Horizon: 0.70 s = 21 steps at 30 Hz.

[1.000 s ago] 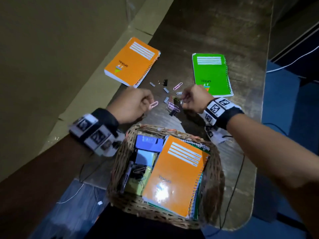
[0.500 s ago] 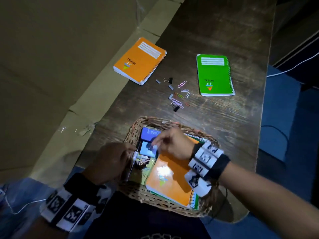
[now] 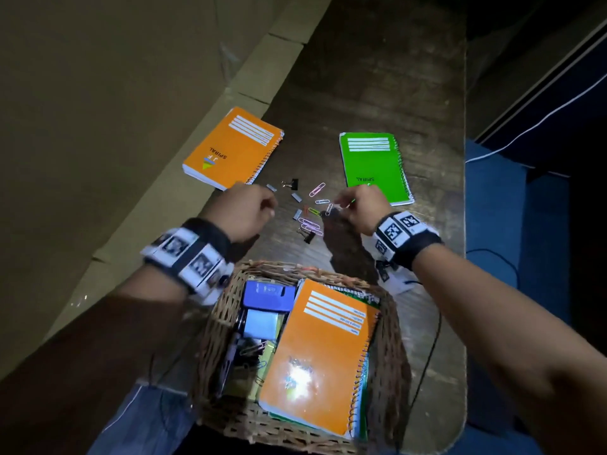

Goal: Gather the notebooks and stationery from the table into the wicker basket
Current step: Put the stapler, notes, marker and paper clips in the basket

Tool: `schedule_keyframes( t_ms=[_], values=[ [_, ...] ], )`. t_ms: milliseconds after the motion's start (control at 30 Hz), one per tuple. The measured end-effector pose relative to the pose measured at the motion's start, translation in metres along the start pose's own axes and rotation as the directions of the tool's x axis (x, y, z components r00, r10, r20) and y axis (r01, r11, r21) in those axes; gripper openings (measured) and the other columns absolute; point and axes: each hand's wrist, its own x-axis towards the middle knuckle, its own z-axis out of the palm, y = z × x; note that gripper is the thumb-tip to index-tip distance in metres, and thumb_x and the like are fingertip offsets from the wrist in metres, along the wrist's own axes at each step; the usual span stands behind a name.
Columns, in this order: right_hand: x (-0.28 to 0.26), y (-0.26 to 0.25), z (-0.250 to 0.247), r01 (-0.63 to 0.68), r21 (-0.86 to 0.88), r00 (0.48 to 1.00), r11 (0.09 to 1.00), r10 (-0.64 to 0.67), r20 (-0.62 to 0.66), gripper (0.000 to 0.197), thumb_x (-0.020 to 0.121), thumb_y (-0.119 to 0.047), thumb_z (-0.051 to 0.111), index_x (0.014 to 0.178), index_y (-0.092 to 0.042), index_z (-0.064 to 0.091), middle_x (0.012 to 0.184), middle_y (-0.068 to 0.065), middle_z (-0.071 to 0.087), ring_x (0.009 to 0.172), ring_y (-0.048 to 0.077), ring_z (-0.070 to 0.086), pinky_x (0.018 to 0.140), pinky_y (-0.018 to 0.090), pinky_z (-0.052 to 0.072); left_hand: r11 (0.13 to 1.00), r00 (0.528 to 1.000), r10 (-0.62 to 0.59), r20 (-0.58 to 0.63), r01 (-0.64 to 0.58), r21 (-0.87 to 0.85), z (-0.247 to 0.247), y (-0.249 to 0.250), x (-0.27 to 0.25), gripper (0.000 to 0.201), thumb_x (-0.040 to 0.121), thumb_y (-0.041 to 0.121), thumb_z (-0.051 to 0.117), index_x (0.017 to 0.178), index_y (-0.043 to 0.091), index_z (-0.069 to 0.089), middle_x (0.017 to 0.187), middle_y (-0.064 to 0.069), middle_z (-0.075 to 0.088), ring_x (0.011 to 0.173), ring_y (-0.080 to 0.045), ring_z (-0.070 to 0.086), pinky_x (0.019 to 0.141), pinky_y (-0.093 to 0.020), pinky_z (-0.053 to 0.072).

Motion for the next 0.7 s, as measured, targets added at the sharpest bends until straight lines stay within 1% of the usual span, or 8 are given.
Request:
schedule_keyframes(
  t_ms=[100,167,233,333,433,500,633,700],
  values=[
    [0.025,0.004,0.005,0.008,-0.130,0.998,0.991,0.001,0.070,0.028,0.078,-0.013,0.056,0.097,-0.024,0.072,0.100,0.011,0.073,0.093,0.032,0.068,0.083,0.040,0.056,0.998,0.994,-0.043,0.098,0.037,0.059,0.020,0.012,0.061,0.010,0.083,0.017,0.062,0.082,0.014,0.072,0.096,-0.009,0.074,0.097,-0.029,0.065,0.086,-0.037,0.054],
    [0.037,0.001,0.014,0.046,-0.201,0.991,0.979,-0.019,0.134,0.030,0.075,-0.014,0.054,0.096,-0.028,0.071,0.104,0.010,0.072,0.095,0.032,0.067,0.083,0.040,0.056,0.992,0.980,-0.085,0.179,0.067,0.106,0.036,0.015,0.085,0.009,0.080,0.019,0.063,0.073,0.013,0.068,0.094,-0.011,0.074,0.094,-0.030,0.068,0.085,-0.039,0.056],
    [0.044,-0.001,0.024,0.093,-0.270,0.980,0.958,-0.041,0.193,0.030,0.075,-0.020,0.055,0.099,-0.031,0.069,0.107,0.009,0.069,0.098,0.033,0.066,0.083,0.038,0.054,0.984,0.972,-0.117,0.206,0.086,0.155,0.050,0.017,0.101,0.011,0.077,0.022,0.067,0.078,0.012,0.065,0.096,-0.014,0.073,0.093,-0.032,0.067,0.085,-0.040,0.057],
    [0.052,0.001,0.032,0.105,-0.321,0.978,0.941,-0.038,0.207,0.025,0.080,-0.024,0.056,0.102,-0.031,0.067,0.109,0.011,0.066,0.099,0.034,0.065,0.082,0.038,0.051,0.971,0.964,-0.145,0.223,0.096,0.217,0.065,0.019,0.118,0.024,0.082,0.026,0.069,0.092,0.004,0.068,0.104,-0.016,0.070,0.099,-0.033,0.065,0.081,-0.035,0.053],
    [0.056,0.004,0.034,0.067,-0.308,0.980,0.949,-0.004,0.199,0.020,0.080,-0.015,0.059,0.096,-0.022,0.067,0.105,0.016,0.067,0.096,0.036,0.064,0.079,0.037,0.052,0.960,0.952,-0.184,0.244,0.121,0.253,0.069,0.022,0.125,0.025,0.086,0.021,0.067,0.099,0.000,0.068,0.110,-0.018,0.067,0.101,-0.033,0.064,0.076,-0.034,0.049],
    [0.054,0.004,0.034,0.040,-0.275,0.979,0.961,0.017,0.204,0.015,0.080,-0.010,0.057,0.091,-0.016,0.066,0.104,0.018,0.067,0.094,0.036,0.064,0.079,0.037,0.051,0.952,0.948,-0.203,0.245,0.133,0.276,0.068,0.024,0.127,0.023,0.086,0.015,0.066,0.102,-0.001,0.067,0.112,-0.019,0.066,0.100,-0.033,0.065,0.075,-0.033,0.049],
    [0.051,0.004,0.034,0.001,-0.233,0.974,0.973,0.052,0.223,0.017,0.083,-0.005,0.056,0.097,-0.005,0.066,0.112,0.020,0.061,0.101,0.038,0.062,0.084,0.039,0.050,0.940,0.938,-0.210,0.275,0.117,0.319,0.067,0.028,0.126,0.022,0.087,0.012,0.062,0.104,-0.002,0.067,0.113,-0.020,0.065,0.101,-0.035,0.064,0.077,-0.035,0.050],
    [0.047,0.004,0.034,-0.029,-0.211,0.972,0.977,0.077,0.221,0.017,0.083,-0.005,0.058,0.097,-0.004,0.067,0.114,0.020,0.059,0.102,0.038,0.062,0.086,0.040,0.050,0.936,0.937,-0.195,0.291,0.090,0.340,0.068,0.029,0.127,0.020,0.086,0.010,0.061,0.101,-0.002,0.067,0.111,-0.020,0.066,0.100,-0.035,0.065,0.077,-0.037,0.050]
  ],
)
